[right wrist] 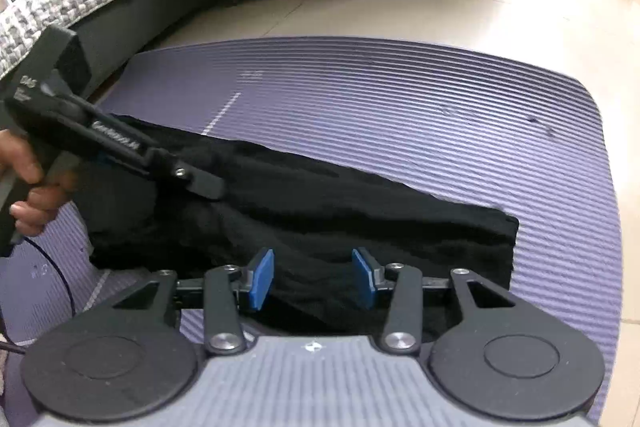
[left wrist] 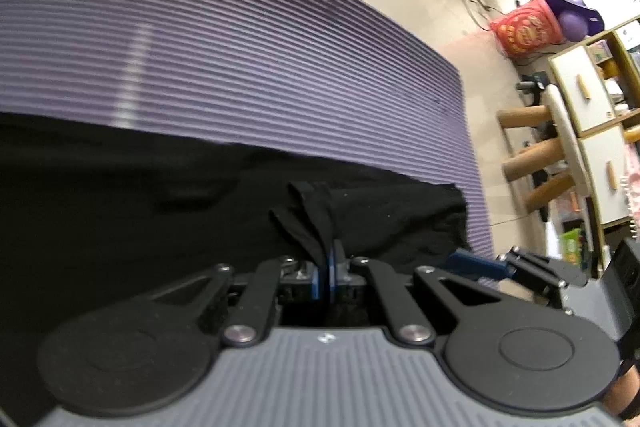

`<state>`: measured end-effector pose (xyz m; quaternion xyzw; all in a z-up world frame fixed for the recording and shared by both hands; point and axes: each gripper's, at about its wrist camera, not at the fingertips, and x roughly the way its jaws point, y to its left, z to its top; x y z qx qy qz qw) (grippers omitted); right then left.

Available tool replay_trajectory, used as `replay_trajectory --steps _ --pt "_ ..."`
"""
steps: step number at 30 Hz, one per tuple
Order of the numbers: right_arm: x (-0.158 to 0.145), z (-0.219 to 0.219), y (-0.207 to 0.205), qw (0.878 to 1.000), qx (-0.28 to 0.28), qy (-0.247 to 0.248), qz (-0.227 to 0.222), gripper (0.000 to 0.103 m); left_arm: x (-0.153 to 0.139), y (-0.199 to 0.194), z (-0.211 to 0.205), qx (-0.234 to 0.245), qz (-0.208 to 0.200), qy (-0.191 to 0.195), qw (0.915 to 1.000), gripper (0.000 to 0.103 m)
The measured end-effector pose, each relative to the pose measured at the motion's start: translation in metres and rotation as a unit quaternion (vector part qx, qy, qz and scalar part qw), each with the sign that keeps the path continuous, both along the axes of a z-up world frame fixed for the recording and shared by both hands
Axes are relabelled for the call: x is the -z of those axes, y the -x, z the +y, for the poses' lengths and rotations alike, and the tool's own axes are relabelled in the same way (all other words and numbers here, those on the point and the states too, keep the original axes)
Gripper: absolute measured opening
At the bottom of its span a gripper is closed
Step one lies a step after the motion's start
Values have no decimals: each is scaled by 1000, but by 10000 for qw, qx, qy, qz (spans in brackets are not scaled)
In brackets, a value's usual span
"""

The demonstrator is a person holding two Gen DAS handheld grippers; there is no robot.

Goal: Fold clothes

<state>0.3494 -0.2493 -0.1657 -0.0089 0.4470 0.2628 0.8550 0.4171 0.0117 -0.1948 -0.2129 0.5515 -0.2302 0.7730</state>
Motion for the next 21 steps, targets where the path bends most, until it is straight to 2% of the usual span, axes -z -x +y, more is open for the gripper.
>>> replay_trajectory --steps 6,12,16,21 --pt "1 37 -7 9993 -326 174 -71 45 -3 13 56 -196 -67 -351 9992 2" --pt "7 64 -9 9980 -583 240 81 45 -5 20 104 -501 -129 -564 9971 2" --pt "8 76 -9 9971 -702 277 92 45 -8 22 126 -726 -174 -665 9950 2" --pt "10 91 -14 9963 -812 275 107 45 -17 25 153 -890 -241 -1021 9905 2"
